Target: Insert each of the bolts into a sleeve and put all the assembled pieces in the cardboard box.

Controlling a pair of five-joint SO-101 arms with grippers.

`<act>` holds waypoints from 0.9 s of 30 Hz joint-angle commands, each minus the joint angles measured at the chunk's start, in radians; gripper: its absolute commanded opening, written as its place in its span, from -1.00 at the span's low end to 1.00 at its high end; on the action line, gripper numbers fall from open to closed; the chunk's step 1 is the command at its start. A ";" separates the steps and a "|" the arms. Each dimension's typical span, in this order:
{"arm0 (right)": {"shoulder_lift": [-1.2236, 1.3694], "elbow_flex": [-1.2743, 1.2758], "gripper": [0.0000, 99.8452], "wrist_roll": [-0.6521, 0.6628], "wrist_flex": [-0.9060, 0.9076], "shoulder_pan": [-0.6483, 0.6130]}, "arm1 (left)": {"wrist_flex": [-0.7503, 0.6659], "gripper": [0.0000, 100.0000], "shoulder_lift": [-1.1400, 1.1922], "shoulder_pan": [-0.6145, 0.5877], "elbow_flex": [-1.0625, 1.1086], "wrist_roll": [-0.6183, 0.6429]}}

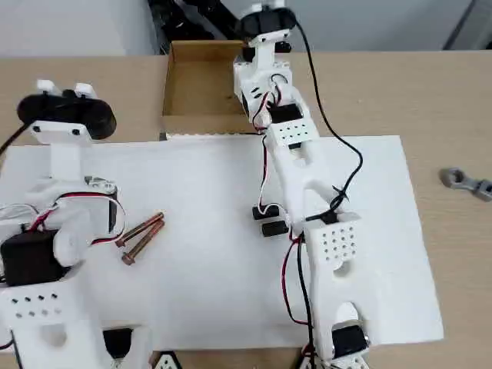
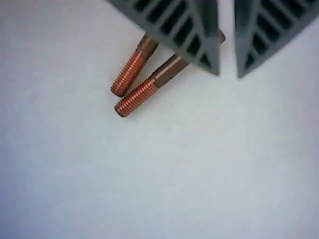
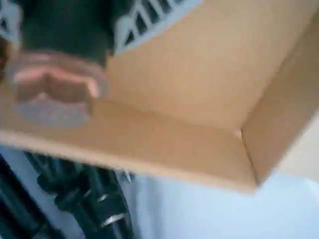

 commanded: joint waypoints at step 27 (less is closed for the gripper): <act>0.008 -0.172 -0.60 -0.132 0.234 -0.054 | -0.144 -0.89 -0.173 -0.005 0.278 0.021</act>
